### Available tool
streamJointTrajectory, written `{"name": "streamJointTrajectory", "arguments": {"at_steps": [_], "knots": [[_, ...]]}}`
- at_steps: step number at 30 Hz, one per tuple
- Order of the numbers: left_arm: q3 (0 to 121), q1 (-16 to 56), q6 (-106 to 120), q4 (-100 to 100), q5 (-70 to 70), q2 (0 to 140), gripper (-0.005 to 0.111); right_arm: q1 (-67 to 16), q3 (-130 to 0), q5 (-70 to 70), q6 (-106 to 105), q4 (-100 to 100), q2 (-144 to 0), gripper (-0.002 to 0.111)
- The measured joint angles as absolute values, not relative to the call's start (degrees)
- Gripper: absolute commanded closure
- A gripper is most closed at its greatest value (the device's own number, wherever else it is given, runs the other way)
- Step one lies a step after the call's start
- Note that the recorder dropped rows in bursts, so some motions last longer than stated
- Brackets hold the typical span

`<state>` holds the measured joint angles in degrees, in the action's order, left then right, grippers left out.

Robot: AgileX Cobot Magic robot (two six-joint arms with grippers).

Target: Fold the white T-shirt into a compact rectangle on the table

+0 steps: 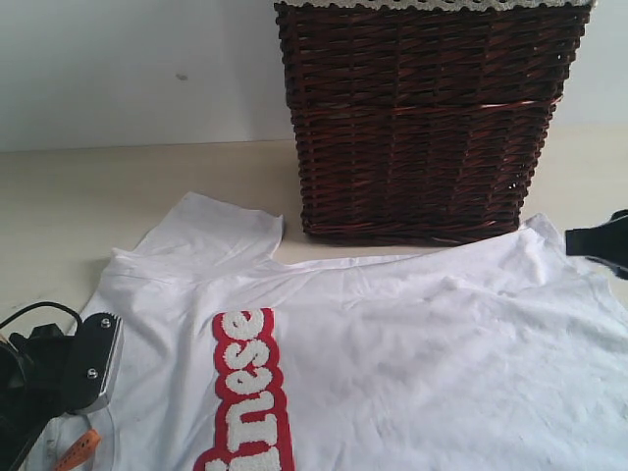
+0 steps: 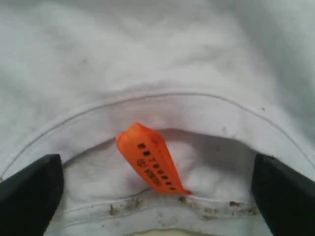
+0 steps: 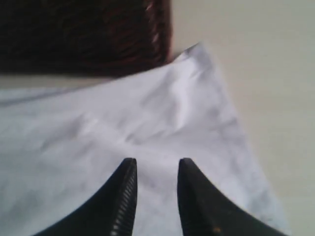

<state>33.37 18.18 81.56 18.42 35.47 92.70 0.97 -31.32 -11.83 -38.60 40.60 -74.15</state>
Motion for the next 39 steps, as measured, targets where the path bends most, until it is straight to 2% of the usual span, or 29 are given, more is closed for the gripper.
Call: {"name": "streamJointTrajectory", "arguments": {"at_steps": [3, 7, 10, 15, 17, 19, 23, 24, 33, 39], "knots": [[33.4, 18.2, 81.6, 18.4, 35.5, 92.7, 0.003, 1.0, -35.5, -29.3, -48.5, 40.5, -76.8, 0.079], [33.4, 18.2, 81.6, 18.4, 35.5, 92.7, 0.003, 1.2, -42.0, -58.3, -76.0, 38.5, -80.2, 0.078], [33.4, 18.2, 81.6, 18.4, 35.5, 92.7, 0.003, 3.6, -45.5, -67.4, -91.0, 32.8, -81.7, 0.078], [33.4, 18.2, 81.6, 18.4, 35.5, 92.7, 0.003, 10.7, -50.7, -68.2, -100.1, 17.1, -84.6, 0.078], [33.4, 18.2, 81.6, 18.4, 35.4, 92.7, 0.003, 13.3, -51.6, -65.2, -101.4, 11.2, -85.9, 0.075], [33.4, 18.2, 81.6, 18.4, 35.4, 92.7, 0.003, 14.9, -51.8, -62.9, -103.5, 6.6, -87.0, 0.06], [33.4, 18.2, 81.6, 18.4, 35.4, 92.7, 0.003, 15.5, -51.8, -61.7, -105.6, 2.9, -88.8, 0.01], [33.4, 18.2, 81.6, 18.4, 35.4, 92.7, 0.003, 15.6, -51.8, -61.4, -105.9, 3.7, -89.3, 0.003], [33.4, 18.2, 81.6, 18.4, 35.4, 92.7, 0.003, 15.7, -52.0, -61.8, -103.1, 24.8, -92.2, 0.004], [33.4, 18.2, 81.6, 18.4, 35.4, 92.7, 0.003, 15.7, -52.0, -64.4, -107.7, 16.5, -96.0, 0.004]]}}
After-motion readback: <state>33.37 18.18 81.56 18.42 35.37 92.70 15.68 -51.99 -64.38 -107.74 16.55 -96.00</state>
